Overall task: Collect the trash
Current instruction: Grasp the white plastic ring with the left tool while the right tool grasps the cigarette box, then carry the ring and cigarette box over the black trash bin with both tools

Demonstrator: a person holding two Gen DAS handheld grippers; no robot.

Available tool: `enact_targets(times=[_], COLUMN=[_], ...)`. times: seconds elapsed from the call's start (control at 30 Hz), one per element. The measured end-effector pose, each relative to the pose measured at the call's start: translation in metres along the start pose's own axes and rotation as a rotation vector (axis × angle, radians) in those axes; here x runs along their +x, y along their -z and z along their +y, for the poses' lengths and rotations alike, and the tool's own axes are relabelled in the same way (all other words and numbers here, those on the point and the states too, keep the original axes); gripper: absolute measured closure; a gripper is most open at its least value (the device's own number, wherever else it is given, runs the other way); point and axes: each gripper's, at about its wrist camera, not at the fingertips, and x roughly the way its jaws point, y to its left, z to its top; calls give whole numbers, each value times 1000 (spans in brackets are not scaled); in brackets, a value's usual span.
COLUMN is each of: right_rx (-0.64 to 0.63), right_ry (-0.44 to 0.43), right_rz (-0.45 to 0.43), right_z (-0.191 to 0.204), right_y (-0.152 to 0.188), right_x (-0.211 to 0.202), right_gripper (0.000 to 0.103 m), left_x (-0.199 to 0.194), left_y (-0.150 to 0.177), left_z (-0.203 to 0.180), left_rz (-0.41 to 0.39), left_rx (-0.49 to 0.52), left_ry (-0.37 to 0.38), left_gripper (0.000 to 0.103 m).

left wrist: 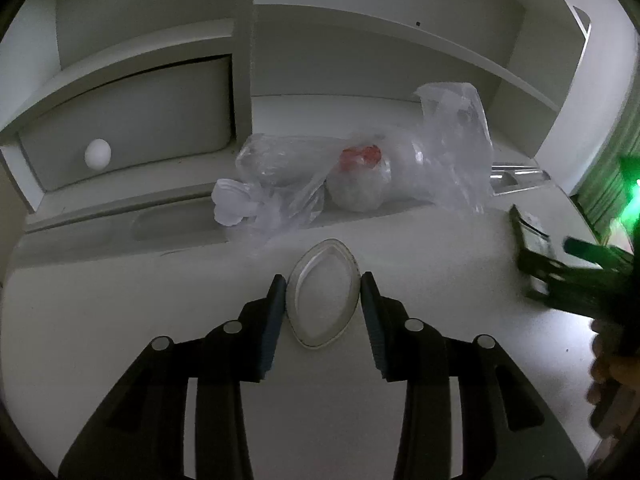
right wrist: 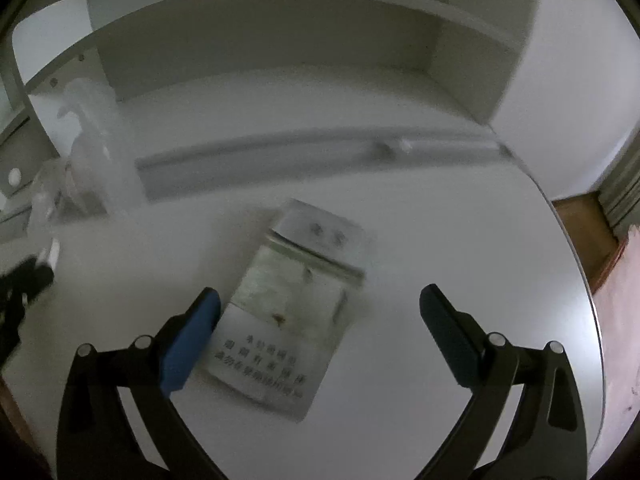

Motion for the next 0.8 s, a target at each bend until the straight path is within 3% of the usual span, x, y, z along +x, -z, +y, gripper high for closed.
enact_targets(times=[0.17,0.4,0.43,0.47,0.57,0.8], right_rx=[-18,-6,-6,-8,7,20], right_ry=[-5,-75,-78,-81,-104,-139], right_rz=[26,0,-10,-28,-24,-63], right_z=[-34,-35,-33,-28,-26,-34], right_y=[22,25,23,23,21,26], right_x=[-9,-5,-6,-12,-17,-39], right_gripper=[7,8,20,49,49,49], left_x=[8,10,8,6,-4,2], left_y=[-5,-4,-4,-6,-8,-10], left_z=[-5,-11,-11,-15,-17,-19], left_rz=[7,4,-4,-20,-60,-44], left_rx=[3,37,35,39,49,36], left_ry=[24,13,15,14,8,27], left_gripper=[66,66,67,67,67,67])
